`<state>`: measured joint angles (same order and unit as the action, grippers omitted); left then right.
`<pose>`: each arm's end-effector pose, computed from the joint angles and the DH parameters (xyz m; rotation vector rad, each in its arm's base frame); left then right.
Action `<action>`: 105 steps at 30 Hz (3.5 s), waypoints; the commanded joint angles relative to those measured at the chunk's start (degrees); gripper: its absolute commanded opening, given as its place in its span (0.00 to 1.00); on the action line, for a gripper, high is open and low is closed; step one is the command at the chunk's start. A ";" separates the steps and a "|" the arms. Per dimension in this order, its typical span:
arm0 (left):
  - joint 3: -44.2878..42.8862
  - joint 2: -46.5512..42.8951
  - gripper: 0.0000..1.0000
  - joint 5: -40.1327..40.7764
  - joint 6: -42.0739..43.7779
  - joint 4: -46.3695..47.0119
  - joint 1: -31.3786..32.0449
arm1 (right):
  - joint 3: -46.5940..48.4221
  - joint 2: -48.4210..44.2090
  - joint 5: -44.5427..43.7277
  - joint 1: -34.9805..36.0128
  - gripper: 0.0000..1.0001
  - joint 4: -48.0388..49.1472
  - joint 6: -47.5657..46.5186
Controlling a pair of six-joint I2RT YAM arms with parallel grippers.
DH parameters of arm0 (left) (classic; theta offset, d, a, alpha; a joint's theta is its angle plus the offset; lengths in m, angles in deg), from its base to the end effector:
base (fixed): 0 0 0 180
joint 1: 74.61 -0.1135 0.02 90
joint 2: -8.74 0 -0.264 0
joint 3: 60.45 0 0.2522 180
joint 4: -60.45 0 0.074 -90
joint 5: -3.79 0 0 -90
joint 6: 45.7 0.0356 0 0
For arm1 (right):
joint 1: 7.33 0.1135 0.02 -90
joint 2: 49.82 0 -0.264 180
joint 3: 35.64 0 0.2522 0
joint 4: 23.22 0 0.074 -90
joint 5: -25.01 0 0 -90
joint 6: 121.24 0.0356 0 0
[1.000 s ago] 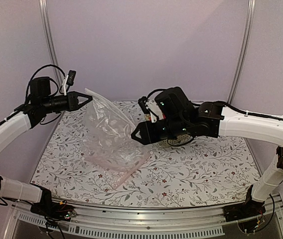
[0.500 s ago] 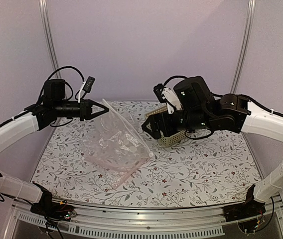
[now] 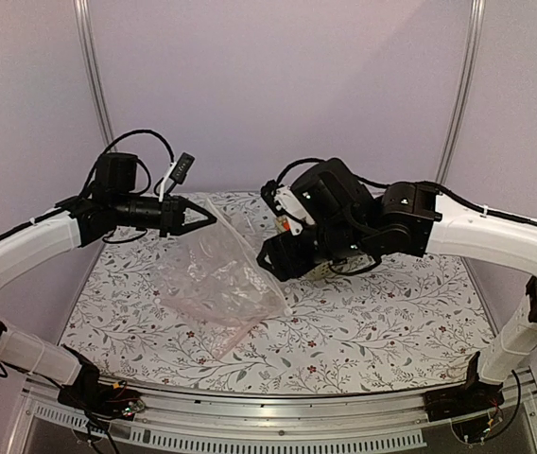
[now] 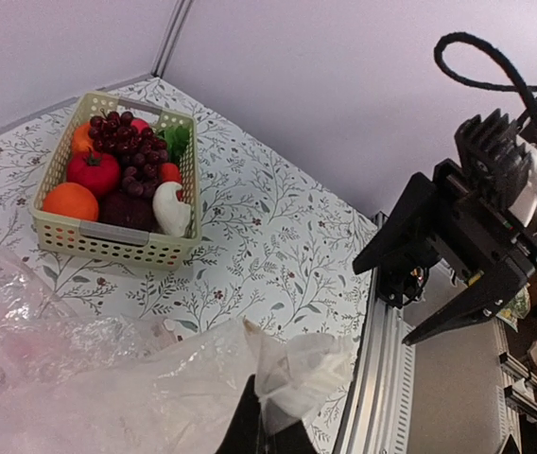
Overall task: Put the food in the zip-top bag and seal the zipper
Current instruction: Pass from the left arm to the right, then open the zipper food storage bag at the center of the board.
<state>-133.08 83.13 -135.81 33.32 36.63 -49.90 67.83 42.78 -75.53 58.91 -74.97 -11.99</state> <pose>0.2508 -0.1453 0.3181 0.8121 1.9044 -1.2580 0.1518 0.3288 0.3535 -0.8403 2.1797 0.5659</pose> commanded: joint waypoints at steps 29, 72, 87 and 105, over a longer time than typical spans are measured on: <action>-1.70 1.15 0.00 -0.47 1.60 -1.95 2.63 | 4.14 6.76 -2.71 0.15 0.34 -2.42 -0.66; 4.23 -10.93 0.64 36.03 -17.41 7.26 12.81 | 0.90 5.96 -1.07 -3.18 0.00 3.25 9.03; 6.95 -1.94 0.57 39.21 -29.84 17.80 24.74 | -0.68 4.87 0.56 -3.15 0.00 6.49 9.49; 5.32 1.28 0.43 48.87 -26.64 8.04 28.73 | -0.38 4.87 0.35 -3.19 0.00 7.00 8.77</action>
<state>-126.79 83.81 -89.63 5.30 48.63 -22.05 67.61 49.54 -75.14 55.89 -68.66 -2.96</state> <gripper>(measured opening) 0.441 0.006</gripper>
